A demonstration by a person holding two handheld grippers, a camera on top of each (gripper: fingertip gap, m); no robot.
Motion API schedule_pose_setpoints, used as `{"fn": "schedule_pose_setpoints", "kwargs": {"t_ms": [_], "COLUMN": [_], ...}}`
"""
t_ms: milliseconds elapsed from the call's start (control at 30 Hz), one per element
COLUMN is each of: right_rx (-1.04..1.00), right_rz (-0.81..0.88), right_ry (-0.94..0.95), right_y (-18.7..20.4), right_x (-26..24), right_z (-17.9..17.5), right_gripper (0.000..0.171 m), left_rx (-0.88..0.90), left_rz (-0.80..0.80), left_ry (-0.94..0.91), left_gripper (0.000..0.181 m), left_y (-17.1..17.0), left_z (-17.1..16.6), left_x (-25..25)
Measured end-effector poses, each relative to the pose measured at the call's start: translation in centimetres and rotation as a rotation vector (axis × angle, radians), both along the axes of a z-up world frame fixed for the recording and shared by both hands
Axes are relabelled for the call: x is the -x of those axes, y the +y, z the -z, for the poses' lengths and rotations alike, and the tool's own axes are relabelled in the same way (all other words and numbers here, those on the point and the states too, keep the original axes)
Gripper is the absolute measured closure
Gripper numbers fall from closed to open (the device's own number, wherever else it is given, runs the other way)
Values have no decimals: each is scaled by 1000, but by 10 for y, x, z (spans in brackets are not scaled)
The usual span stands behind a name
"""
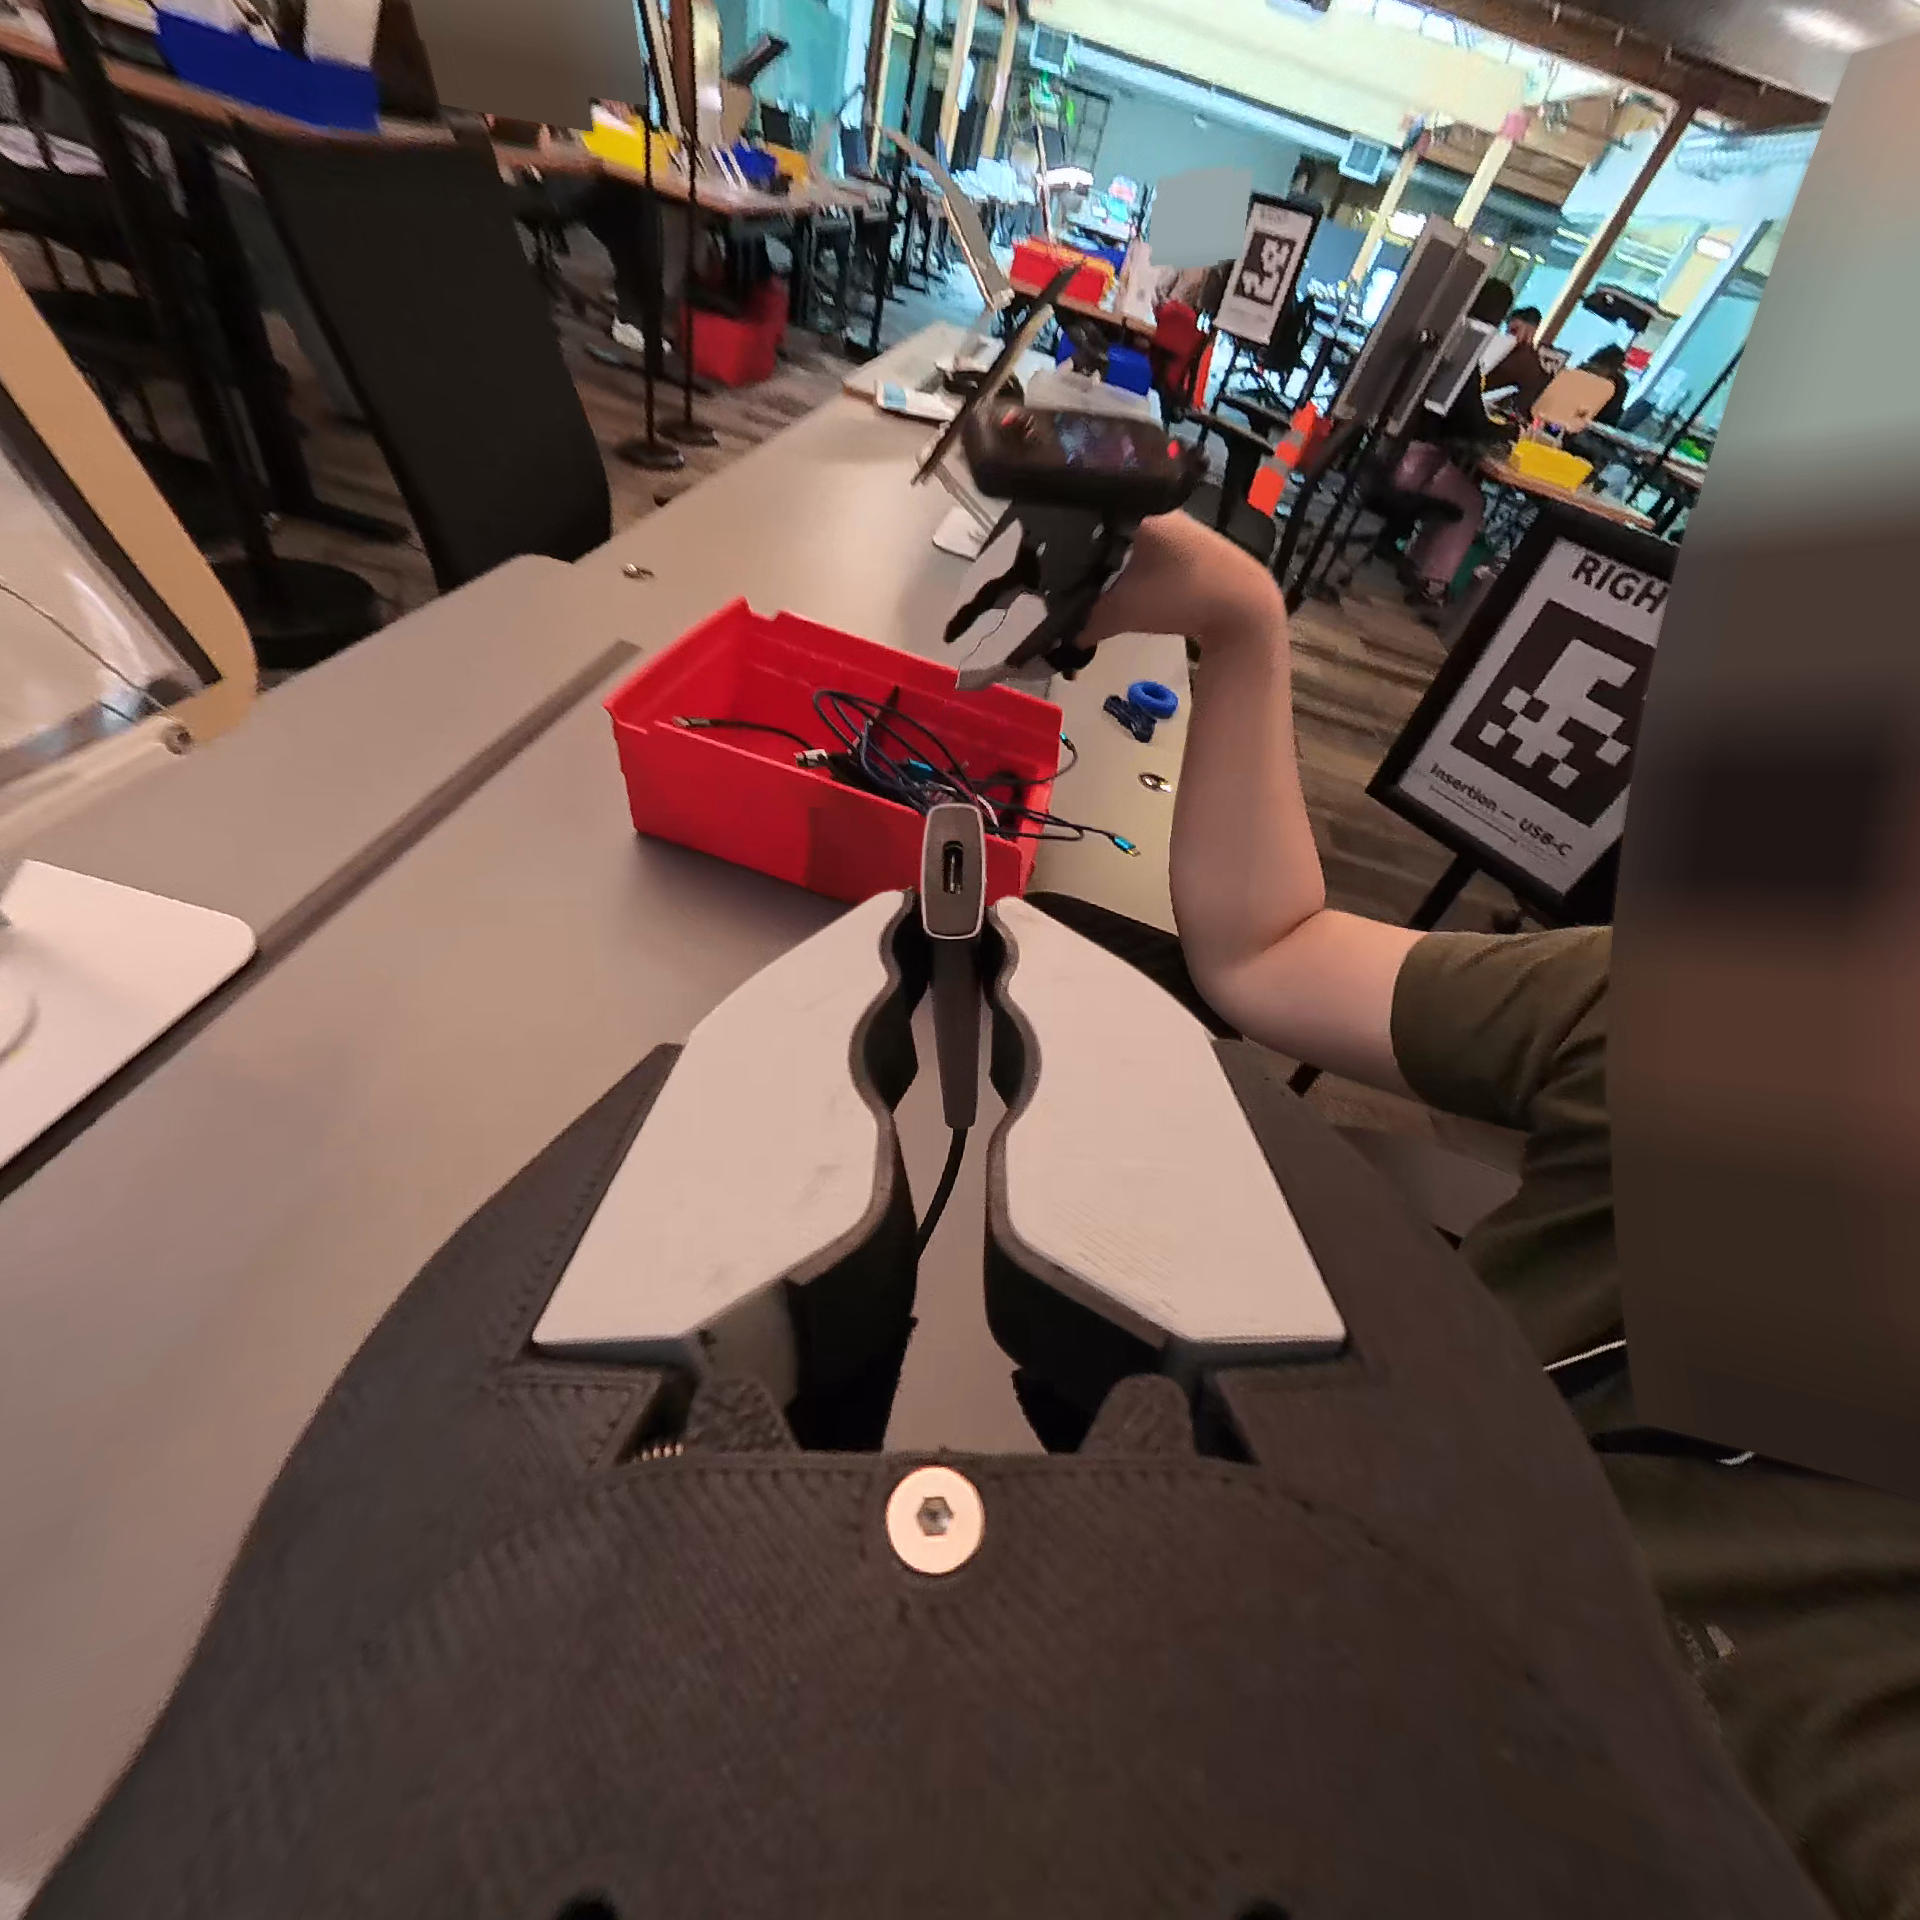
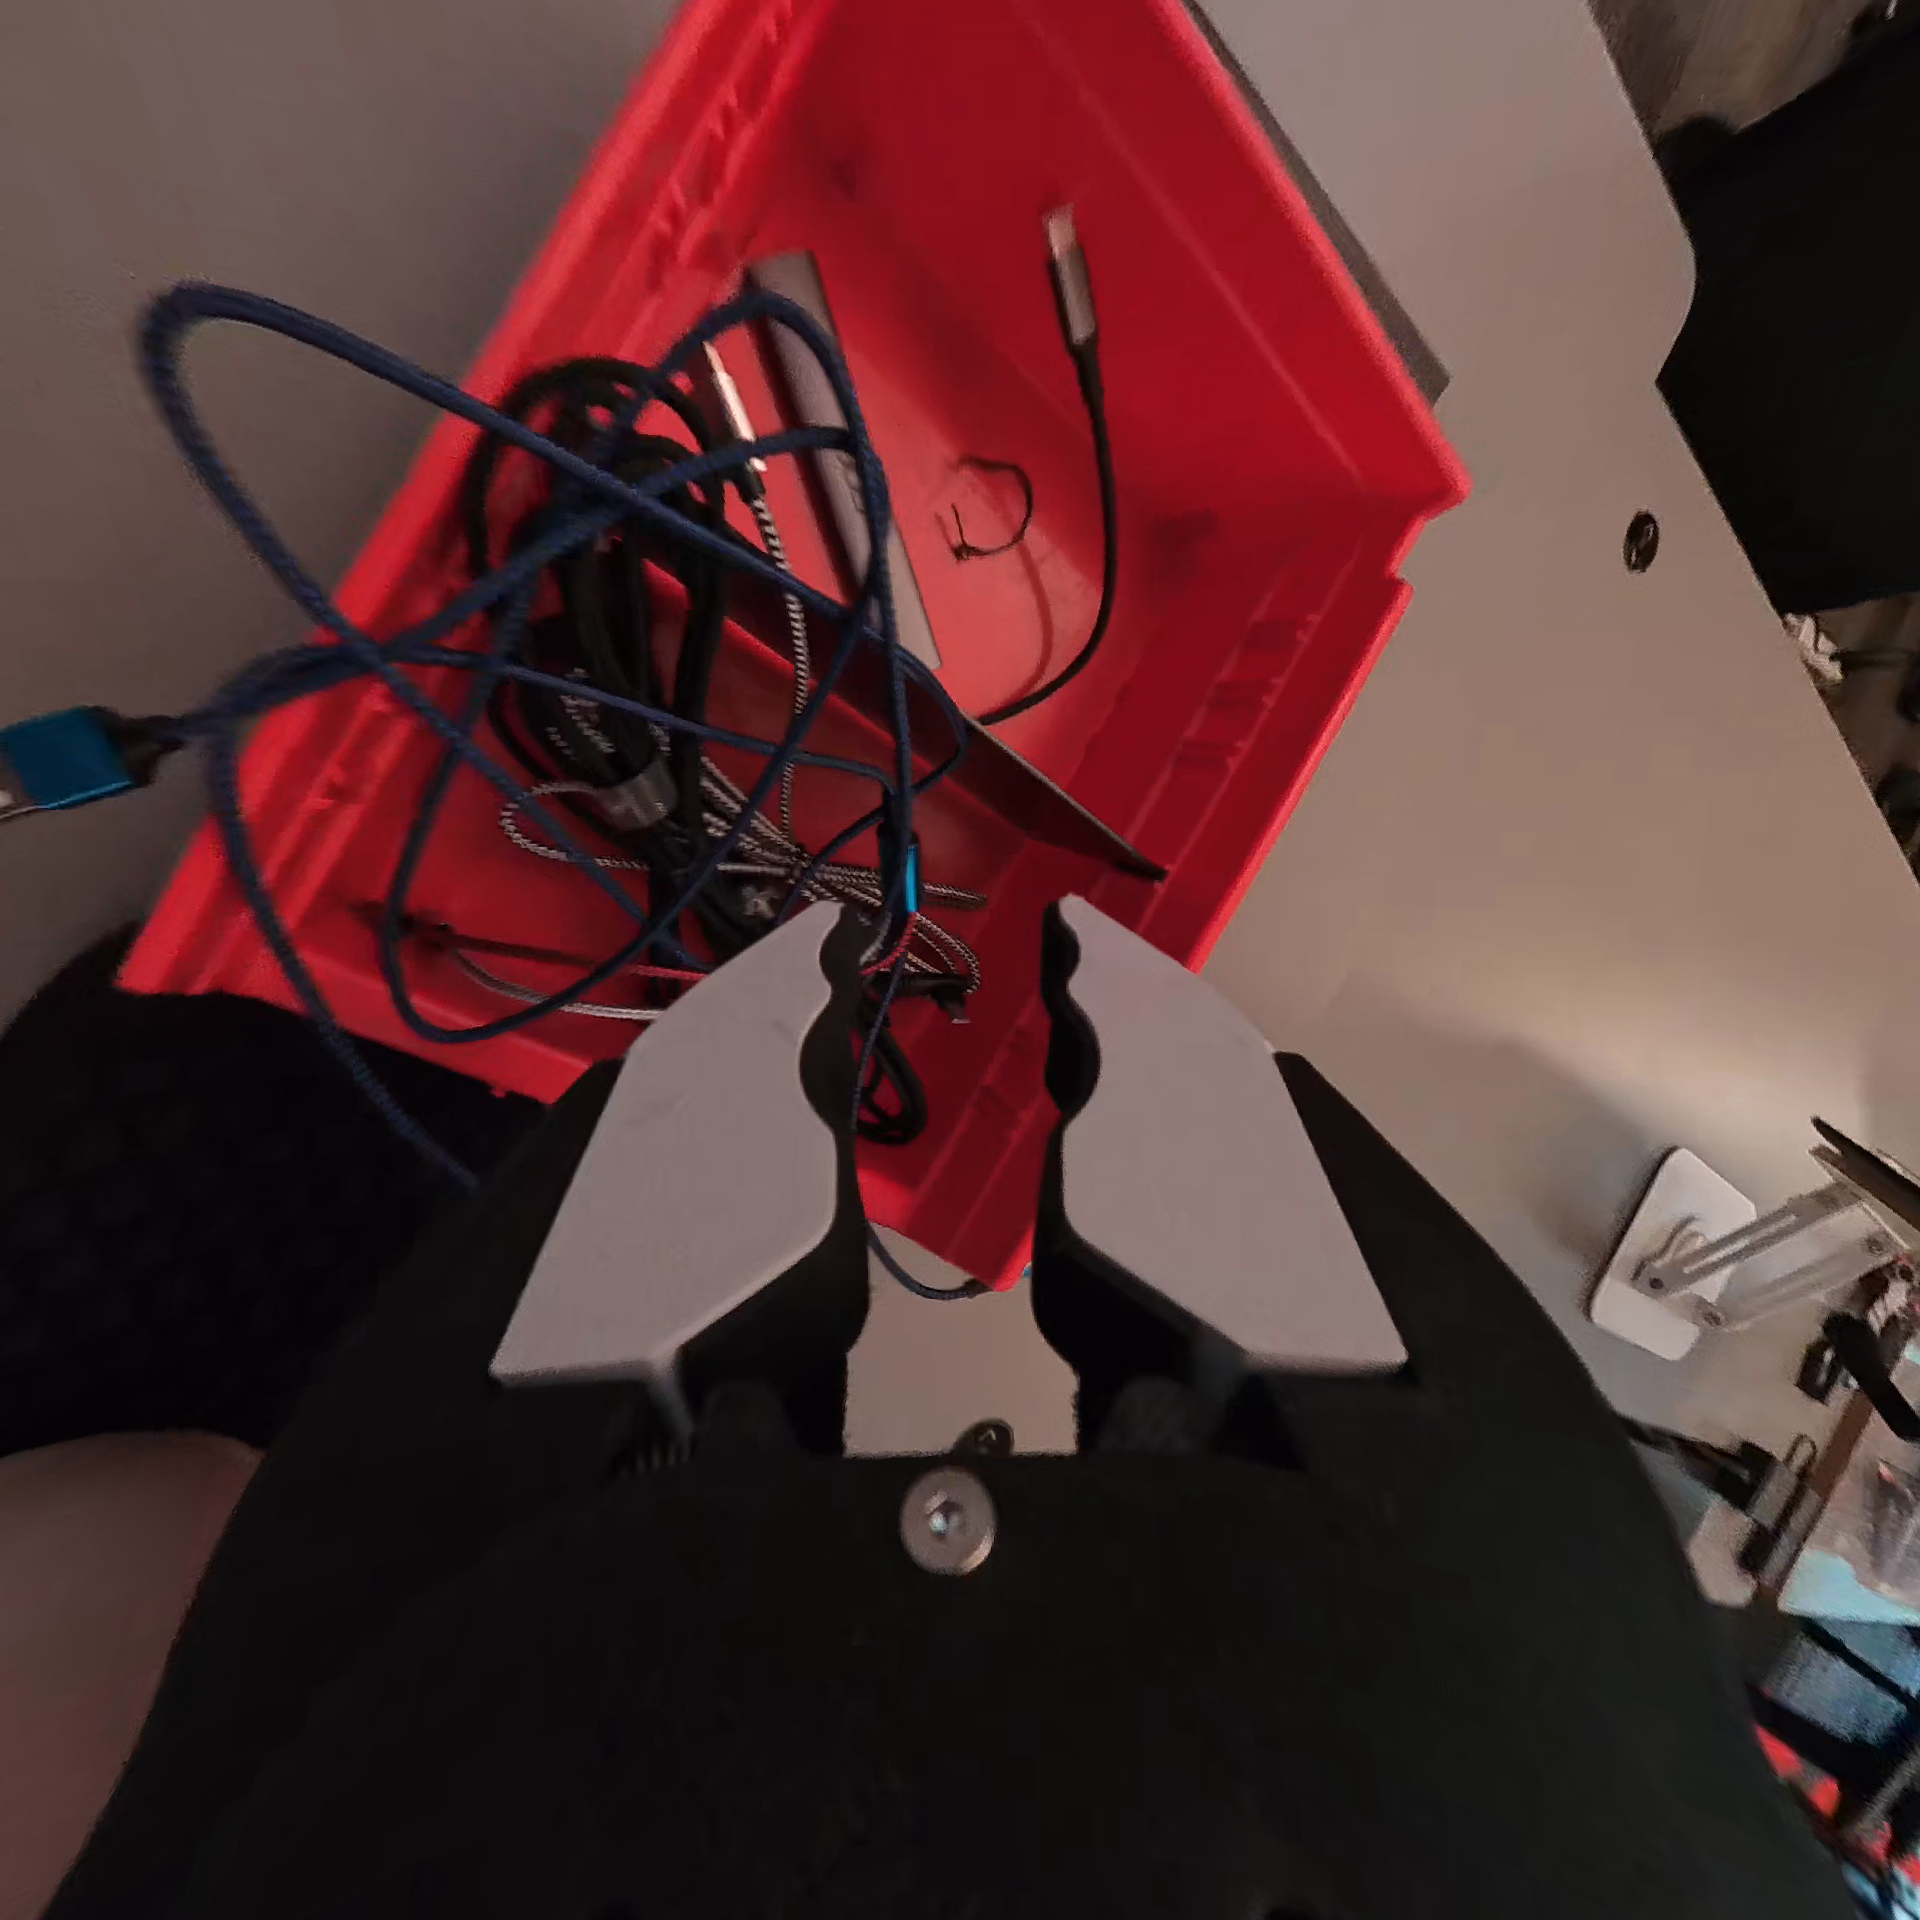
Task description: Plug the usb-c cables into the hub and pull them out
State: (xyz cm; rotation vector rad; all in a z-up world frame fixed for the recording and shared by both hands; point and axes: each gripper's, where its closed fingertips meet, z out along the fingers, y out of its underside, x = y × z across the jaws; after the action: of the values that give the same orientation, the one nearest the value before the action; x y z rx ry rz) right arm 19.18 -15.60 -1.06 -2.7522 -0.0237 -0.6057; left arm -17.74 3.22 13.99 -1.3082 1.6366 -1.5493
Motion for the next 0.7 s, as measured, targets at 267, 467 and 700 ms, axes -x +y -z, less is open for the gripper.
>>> {"fn": "schedule_pose_setpoints", "kwargs": {"t_ms": [267, 467, 700], "right_rx": [-192, -728, -544], "right_rz": [-288, -869, -992], "right_ry": [0, 510, 684], "right_y": [47, 129, 158], "right_x": [59, 241, 303], "right_z": [-33, -108, -57], "right_gripper": [136, 136, 154], "left_rx": [19, 47, 88], "left_rz": [46, 59, 66], "left_ry": [13, 16, -18], "left_gripper": [173, 173, 173], "left_y": [-20, -35, -39], "left_z": [12, 41, 47], "left_x": [-26, -72, -84]}}
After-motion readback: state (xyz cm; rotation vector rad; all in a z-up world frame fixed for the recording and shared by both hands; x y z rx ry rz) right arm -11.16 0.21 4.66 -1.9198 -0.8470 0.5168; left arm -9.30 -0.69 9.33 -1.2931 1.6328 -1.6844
